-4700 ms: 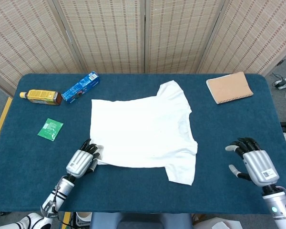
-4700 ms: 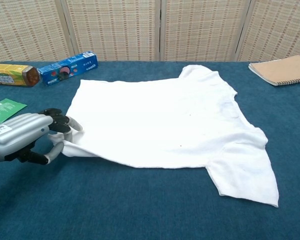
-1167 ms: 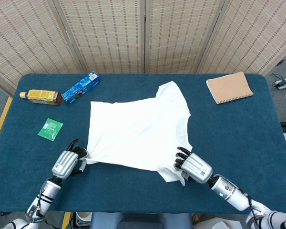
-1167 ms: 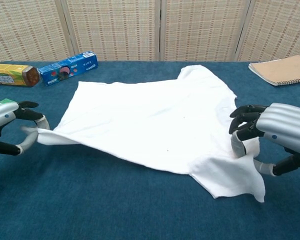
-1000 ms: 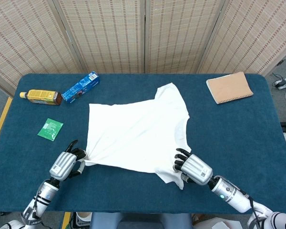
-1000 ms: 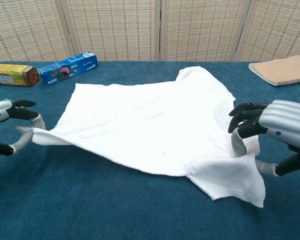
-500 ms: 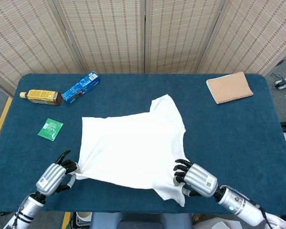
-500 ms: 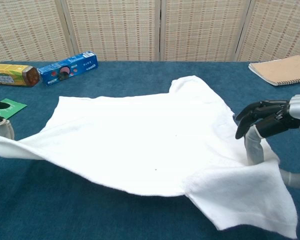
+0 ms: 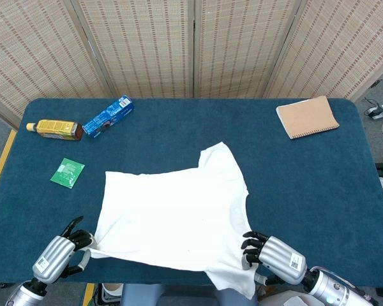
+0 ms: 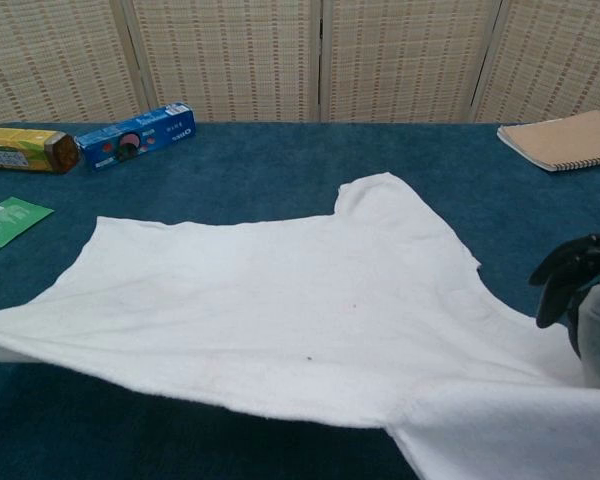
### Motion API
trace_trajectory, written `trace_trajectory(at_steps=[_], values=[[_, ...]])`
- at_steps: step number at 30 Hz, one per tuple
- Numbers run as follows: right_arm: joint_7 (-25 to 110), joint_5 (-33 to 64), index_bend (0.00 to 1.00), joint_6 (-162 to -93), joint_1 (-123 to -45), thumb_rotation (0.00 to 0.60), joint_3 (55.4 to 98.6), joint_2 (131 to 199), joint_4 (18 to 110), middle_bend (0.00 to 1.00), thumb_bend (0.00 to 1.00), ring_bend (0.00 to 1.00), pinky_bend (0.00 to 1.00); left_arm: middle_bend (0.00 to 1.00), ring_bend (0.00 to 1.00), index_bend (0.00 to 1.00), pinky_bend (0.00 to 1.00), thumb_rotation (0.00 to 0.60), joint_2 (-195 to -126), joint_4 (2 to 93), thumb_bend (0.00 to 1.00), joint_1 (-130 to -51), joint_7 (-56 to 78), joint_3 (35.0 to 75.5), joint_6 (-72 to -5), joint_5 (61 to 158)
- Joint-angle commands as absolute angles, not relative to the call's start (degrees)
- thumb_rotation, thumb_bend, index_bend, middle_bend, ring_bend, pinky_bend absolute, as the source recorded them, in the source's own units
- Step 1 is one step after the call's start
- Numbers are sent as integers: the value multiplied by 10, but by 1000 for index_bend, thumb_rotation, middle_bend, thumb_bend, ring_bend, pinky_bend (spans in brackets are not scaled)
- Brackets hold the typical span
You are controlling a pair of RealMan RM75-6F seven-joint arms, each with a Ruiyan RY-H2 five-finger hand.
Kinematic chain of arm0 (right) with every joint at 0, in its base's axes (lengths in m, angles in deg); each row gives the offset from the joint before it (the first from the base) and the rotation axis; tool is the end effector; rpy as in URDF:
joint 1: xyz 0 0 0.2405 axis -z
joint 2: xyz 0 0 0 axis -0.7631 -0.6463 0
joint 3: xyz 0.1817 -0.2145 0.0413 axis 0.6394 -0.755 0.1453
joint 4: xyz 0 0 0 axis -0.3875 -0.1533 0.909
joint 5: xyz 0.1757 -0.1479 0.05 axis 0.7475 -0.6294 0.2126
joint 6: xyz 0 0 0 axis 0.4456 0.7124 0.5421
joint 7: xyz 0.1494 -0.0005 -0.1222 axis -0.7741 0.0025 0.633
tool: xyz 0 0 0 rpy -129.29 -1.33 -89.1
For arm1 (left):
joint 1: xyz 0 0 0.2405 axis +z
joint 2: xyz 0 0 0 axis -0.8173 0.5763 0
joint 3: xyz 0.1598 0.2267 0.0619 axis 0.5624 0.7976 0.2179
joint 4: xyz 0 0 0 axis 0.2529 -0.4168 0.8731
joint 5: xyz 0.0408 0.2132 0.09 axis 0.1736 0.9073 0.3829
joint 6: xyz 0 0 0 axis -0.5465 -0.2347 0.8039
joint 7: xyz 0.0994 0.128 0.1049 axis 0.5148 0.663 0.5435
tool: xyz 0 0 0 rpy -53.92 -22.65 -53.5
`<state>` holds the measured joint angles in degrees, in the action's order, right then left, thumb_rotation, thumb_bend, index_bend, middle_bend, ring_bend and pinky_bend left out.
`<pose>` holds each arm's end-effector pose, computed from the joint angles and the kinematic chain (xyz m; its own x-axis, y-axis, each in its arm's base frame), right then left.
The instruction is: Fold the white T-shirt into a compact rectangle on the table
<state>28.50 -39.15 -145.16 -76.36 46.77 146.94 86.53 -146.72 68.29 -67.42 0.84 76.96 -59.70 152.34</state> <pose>-0.2123 -0.1894 0.0431 0.3091 -0.4570 0.8340 -0.7471 -0.6593 -0.0844 -0.2743 0.1887 0.0545 0.2019 0.2997 0.9324 0.9241 -0.3736 -0.0801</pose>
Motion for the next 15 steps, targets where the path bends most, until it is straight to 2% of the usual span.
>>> trace_trajectory(at_steps=[1, 8, 15], values=[[282, -398, 806, -1454, -756, 600, 459, 1461, 873, 556, 528, 300, 186, 474, 346, 722, 0, 600, -1459, 690, 589, -662, 10, 780, -605, 1530], [262, -406, 817, -1469, -739, 600, 452, 1448, 875, 570, 598, 318, 233, 476, 347, 722, 0, 600, -1448, 697, 589, -634, 19, 799, -621, 1548], [258, -393, 818, -1466, -727, 600, 465, 1462, 865, 570, 588, 318, 233, 476, 347, 722, 0, 600, -1458, 693, 589, -633, 18, 788, -601, 1535]])
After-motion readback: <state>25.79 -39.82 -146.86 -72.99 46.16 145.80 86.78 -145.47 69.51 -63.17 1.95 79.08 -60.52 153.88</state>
